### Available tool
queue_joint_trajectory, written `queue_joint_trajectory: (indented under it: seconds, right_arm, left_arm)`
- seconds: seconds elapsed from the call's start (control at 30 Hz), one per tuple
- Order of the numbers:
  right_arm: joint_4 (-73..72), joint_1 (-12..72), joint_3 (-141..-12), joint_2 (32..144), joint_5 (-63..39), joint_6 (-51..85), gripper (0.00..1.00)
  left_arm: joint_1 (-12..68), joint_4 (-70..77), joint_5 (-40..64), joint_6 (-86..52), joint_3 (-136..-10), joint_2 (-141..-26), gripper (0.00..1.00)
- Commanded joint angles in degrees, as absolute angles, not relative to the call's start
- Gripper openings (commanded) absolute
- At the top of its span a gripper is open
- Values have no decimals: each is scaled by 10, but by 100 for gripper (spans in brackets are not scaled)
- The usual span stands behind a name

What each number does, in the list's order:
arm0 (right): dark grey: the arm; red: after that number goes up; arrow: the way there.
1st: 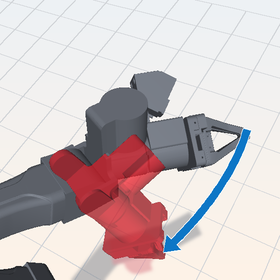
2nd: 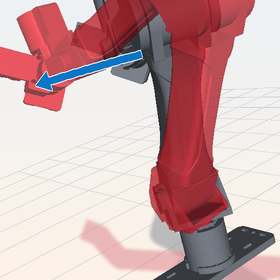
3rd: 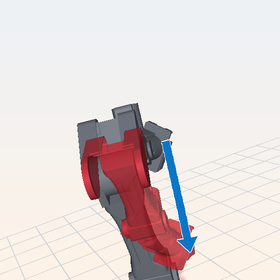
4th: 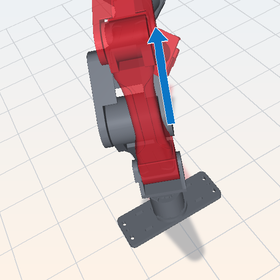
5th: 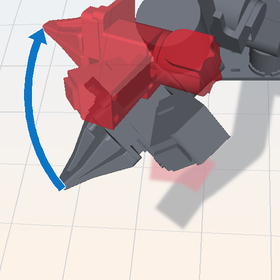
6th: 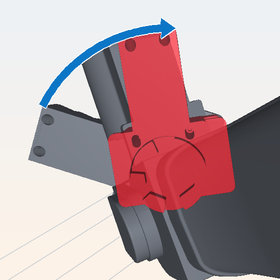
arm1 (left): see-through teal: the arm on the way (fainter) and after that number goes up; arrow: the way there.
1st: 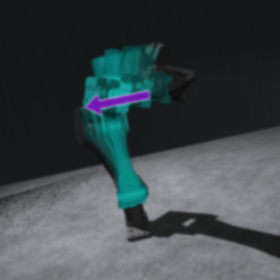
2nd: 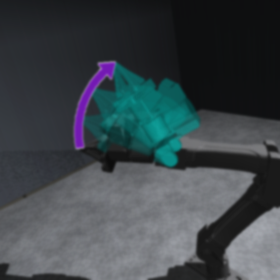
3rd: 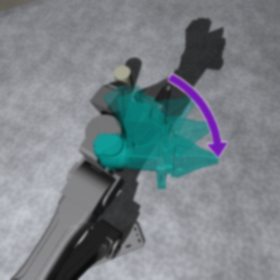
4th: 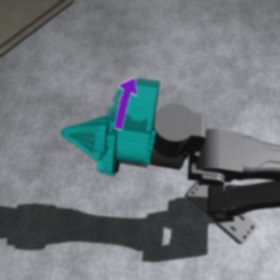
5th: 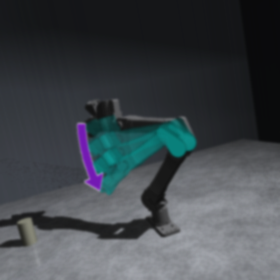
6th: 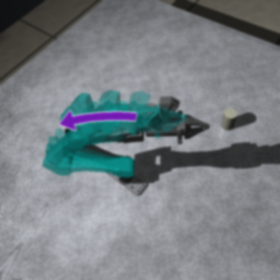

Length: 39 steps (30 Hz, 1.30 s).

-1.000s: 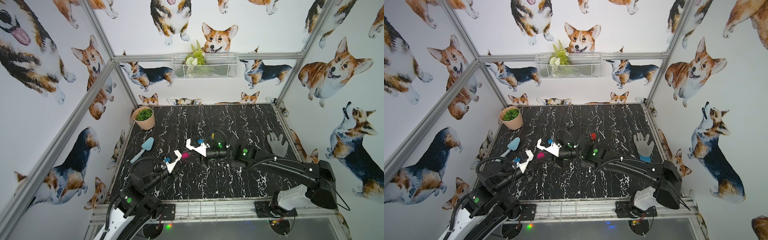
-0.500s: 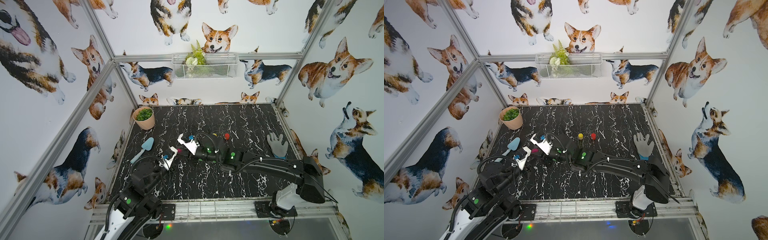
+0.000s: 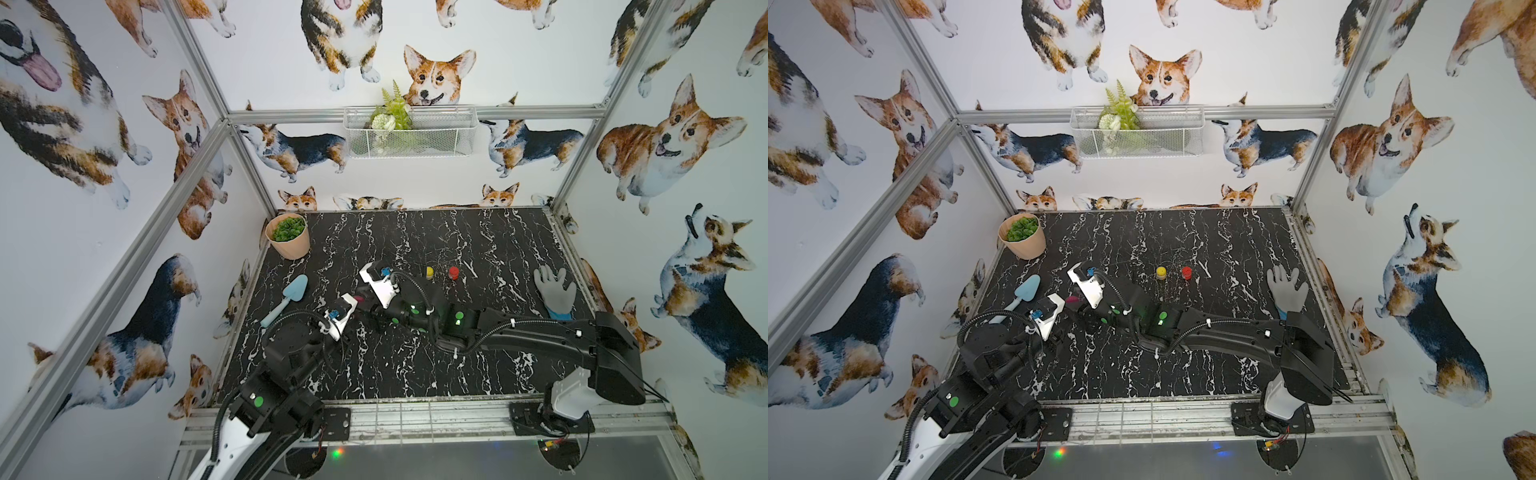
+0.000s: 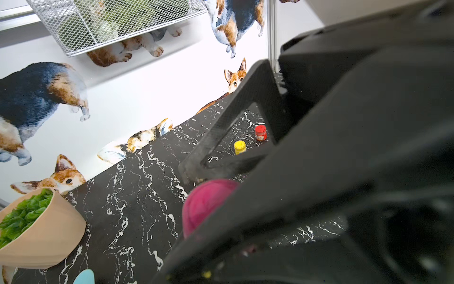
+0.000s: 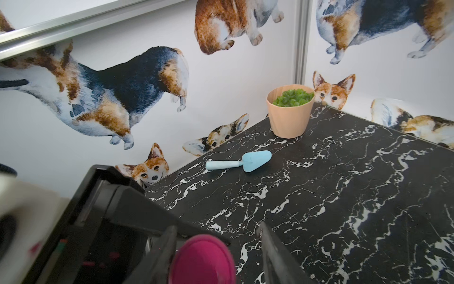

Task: Close the paint jar lid
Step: Screw the lid onto the paint jar.

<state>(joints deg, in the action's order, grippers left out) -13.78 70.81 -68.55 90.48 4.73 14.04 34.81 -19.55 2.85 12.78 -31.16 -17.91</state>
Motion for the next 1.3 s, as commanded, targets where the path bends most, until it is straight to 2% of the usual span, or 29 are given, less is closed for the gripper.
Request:
queue_joint_trajectory:
  seconds: [0.0, 0.1, 0.33, 0.43, 0.53, 0.63, 0.73, 1.27]
  right_arm:
    - [-103, 705, -664, 881, 96, 138, 72]
    - [-110, 705, -638, 845, 85, 132, 78]
    - [-82, 705, -590, 753, 63, 120, 81]
    - [-73, 703, -571, 717, -2, 57, 82]
    - [-49, 695, -570, 694, -54, -19, 82]
    - [-30, 658, -581, 686, -163, -74, 77]
    - [-36, 628, -582, 684, -235, -108, 67]
    - [-5, 611, -651, 750, -365, -151, 50]
  left_arm:
    - [349, -105, 57, 140, -321, -188, 20]
    - [349, -111, 57, 141, -323, -200, 20]
    - [349, -118, 50, 142, -326, -215, 21]
    - [349, -120, 64, 141, -328, -220, 21]
    - [349, -117, 130, 137, -327, -222, 22]
    - [349, -104, 237, 124, -324, -224, 22]
    - [348, -104, 300, 110, -328, -235, 22]
    - [349, -105, 304, 110, -327, -237, 22]
